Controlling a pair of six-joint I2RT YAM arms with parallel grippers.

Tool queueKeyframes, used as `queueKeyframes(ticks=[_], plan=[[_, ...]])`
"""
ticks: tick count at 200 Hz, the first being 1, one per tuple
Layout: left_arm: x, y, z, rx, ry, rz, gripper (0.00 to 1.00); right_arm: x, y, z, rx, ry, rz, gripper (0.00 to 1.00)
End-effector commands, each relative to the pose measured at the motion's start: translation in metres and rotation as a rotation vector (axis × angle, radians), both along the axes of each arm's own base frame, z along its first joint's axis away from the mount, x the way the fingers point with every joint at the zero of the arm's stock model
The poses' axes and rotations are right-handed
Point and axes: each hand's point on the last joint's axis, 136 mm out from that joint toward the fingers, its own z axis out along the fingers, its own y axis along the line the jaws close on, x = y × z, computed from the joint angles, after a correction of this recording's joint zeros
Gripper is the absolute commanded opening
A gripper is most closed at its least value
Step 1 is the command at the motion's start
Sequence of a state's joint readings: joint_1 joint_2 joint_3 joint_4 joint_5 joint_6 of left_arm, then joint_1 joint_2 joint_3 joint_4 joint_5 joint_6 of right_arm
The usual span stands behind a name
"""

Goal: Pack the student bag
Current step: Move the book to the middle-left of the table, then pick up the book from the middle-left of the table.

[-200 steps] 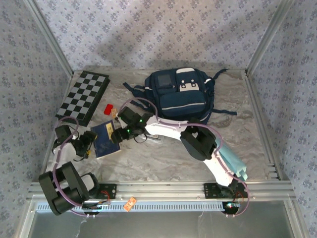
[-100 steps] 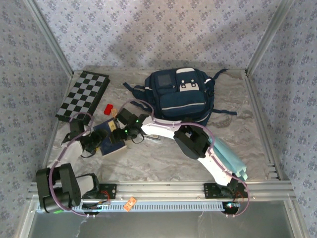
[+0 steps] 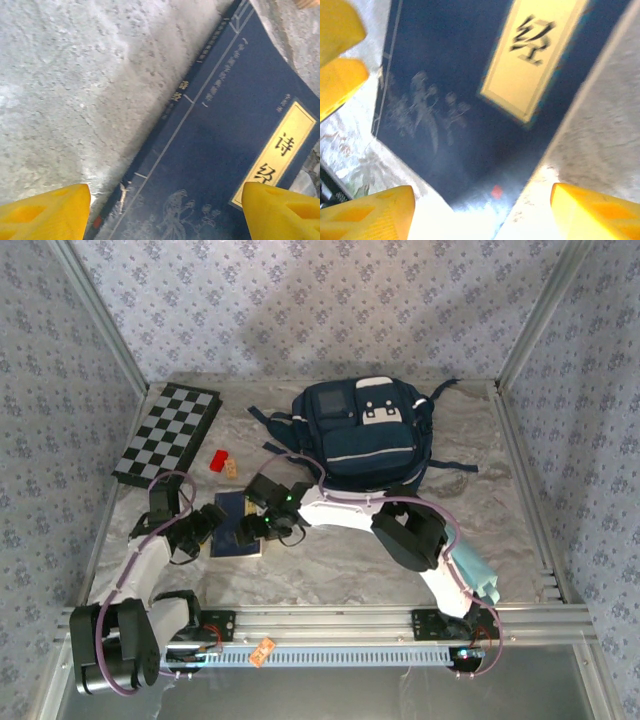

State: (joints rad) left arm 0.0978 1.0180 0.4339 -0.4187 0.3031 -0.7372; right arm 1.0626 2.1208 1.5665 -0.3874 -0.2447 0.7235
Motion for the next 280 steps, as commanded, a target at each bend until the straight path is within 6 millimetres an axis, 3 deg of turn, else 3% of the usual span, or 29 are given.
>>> queueKeyframes(ticks=[1,44,65,123,157,226,254,280], plan=[[0.004,0.002,0.0,0.015,0.012,-0.005,0.79,0.025,-0.008,0.005,-0.015,0.002,-0.102,0.72],[0.01,-0.013,-0.003,-0.054,-0.003,-0.069,0.77,0.037,0.007,-0.003,0.007,0.014,-0.123,0.61],[0.008,-0.016,-0.003,-0.068,-0.001,-0.083,0.77,0.041,0.005,-0.014,-0.031,0.027,-0.158,0.57],[0.002,-0.03,-0.005,-0.121,0.011,-0.113,0.75,0.04,0.011,-0.019,-0.046,0.031,-0.163,0.57],[0.001,-0.033,-0.003,-0.126,0.005,-0.119,0.75,0.037,0.026,0.008,0.029,0.024,-0.132,0.57],[-0.007,-0.027,-0.01,-0.086,0.034,-0.107,0.75,0.038,0.027,0.062,0.15,0.009,-0.105,0.56],[-0.006,-0.028,-0.008,-0.09,0.026,-0.107,0.75,0.033,0.029,0.066,0.195,0.054,-0.101,0.52],[-0.007,-0.028,-0.008,-0.09,0.027,-0.108,0.75,0.032,0.027,0.053,0.177,0.073,-0.106,0.46]])
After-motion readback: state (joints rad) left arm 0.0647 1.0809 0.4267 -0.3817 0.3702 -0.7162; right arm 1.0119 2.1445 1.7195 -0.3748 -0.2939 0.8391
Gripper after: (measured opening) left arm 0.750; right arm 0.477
